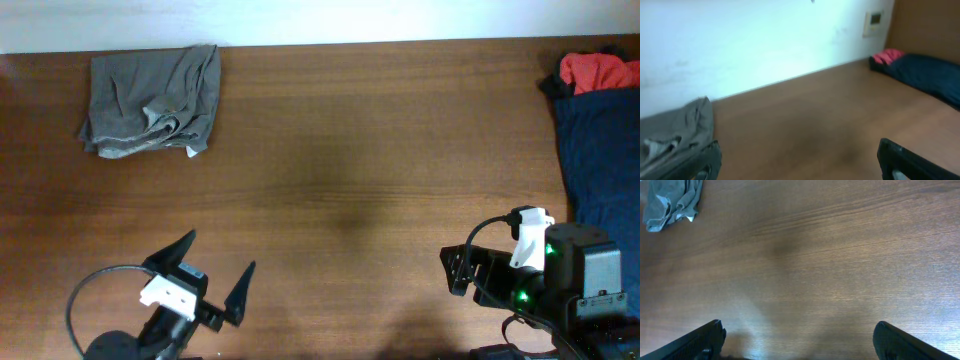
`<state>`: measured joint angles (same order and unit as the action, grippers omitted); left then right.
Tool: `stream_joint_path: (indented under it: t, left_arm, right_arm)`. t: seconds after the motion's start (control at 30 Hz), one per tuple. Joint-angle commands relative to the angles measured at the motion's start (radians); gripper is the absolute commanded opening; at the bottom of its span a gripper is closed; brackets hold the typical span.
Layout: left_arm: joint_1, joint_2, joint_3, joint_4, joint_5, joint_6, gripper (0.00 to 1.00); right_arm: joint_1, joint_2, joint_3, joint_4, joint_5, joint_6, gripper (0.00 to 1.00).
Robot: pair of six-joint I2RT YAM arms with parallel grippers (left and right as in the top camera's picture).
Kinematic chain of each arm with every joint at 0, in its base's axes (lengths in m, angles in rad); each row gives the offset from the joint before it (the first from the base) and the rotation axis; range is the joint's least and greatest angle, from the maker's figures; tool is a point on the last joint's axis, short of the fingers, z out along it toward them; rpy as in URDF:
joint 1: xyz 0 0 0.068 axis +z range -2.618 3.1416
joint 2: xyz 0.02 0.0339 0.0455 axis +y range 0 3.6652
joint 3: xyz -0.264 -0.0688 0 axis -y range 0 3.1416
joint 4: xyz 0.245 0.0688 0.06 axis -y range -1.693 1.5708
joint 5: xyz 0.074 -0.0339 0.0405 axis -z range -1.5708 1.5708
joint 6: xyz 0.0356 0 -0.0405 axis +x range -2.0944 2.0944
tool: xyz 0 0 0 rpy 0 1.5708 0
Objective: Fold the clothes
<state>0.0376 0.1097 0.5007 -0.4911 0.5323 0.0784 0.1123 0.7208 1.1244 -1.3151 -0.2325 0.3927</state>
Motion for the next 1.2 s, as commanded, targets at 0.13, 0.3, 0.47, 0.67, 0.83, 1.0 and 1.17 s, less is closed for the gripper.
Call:
stream_joint_path:
  t: [0.13,0.3,0.47,0.67,0.83,1.0,1.17]
  left_arm:
    - [-0.013,-0.053,-0.219,0.190,-0.366,-0.396,0.99]
    - [-0.013,-0.104,-0.339,0.330,-0.399,-0.373,0.99]
    - [-0.014,-0.105,-0.410,0.386,-0.397,-0.325,0.99]
    - [-0.014,-0.105,-0.473,0.397,-0.389,-0.233,0.99]
    - [-0.014,-0.105,-0.491,0.435,-0.252,-0.006,0.99]
    - [-0.008,-0.105,-0.491,0.431,-0.286,0.011,0.99]
    - [-0.007,-0.105,-0.491,0.431,-0.296,0.015,0.99]
  right_arm:
    - [0.006,-0.001,-0.002,0.002,0.009,0.008,0.99]
    - [0.006,-0.001,-0.002,0.002,0.009,0.008,0.99]
    - [0.006,-0.001,-0.002,0.002,0.009,0.008,0.99]
    - [0.006,-0.001,-0.002,0.002,0.009,0.008,0.99]
    - [0.006,-0.001,-0.002,0.002,0.009,0.008,0.99]
    - [0.006,-0.001,-0.002,0.002,0.009,0.008,0.99]
    - [0.006,-0.001,-0.002,0.002,0.009,0.008,0.99]
